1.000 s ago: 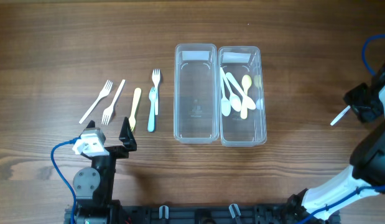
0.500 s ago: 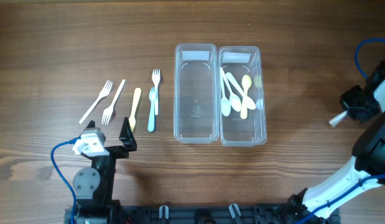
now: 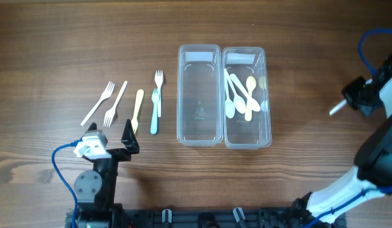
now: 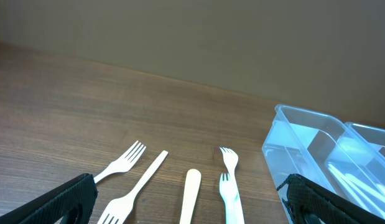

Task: Pack container
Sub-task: 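Move the right gripper back and grasp the last white spoon, then carry the white spoon into the right container and release it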

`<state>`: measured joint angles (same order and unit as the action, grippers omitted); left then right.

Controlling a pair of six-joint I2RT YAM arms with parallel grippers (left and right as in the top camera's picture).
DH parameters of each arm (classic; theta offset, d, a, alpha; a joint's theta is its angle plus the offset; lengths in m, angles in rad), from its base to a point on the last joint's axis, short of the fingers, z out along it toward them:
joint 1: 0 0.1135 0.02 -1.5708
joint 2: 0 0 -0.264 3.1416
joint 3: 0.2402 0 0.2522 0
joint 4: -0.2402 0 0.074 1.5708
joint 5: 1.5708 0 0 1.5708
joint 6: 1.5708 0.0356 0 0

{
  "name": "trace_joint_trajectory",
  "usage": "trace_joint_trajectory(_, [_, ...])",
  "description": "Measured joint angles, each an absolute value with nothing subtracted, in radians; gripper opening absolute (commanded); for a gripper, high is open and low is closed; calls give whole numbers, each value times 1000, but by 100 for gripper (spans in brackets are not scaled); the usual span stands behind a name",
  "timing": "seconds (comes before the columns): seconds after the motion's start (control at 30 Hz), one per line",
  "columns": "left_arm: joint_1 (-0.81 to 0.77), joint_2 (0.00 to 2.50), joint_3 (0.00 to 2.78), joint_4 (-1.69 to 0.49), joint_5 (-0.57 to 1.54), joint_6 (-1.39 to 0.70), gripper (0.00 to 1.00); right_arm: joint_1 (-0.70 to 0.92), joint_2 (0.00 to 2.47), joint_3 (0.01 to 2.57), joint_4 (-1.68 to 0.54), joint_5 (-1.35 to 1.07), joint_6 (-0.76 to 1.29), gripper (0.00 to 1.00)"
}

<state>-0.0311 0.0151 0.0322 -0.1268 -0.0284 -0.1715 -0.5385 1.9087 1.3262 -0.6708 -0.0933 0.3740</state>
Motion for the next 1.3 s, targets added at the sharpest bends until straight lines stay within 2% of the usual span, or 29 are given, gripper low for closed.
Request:
trace_joint_trajectory(0.13, [-31, 15, 32, -127, -28, -171, 100, -427, 1711, 1325, -634, -137, 327, 4])
trace_joint_trajectory(0.33, [-31, 15, 32, -127, -28, -171, 100, -163, 1486, 1326, -572, -227, 239, 4])
trace_joint_trajectory(0.5, [-31, 15, 32, -127, -28, -171, 100, 26, 1481, 1326, -575, -251, 221, 4])
trace_joint_trajectory(0.73, [-31, 15, 32, -127, -28, -171, 100, 181, 1600, 1326, -590, -234, 221, 4])
trace_joint_trajectory(1.0, [-31, 15, 32, -127, -28, -171, 100, 256, 1803, 1320, -586, -189, 226, 5])
trace_joint_trajectory(1.13, [-31, 15, 32, -127, -28, -171, 100, 255, 1808, 1319, -585, -181, 235, 16])
trace_joint_trajectory(1.3, [-31, 15, 32, -127, -28, -171, 100, 255, 1808, 1319, -586, -179, 237, 16])
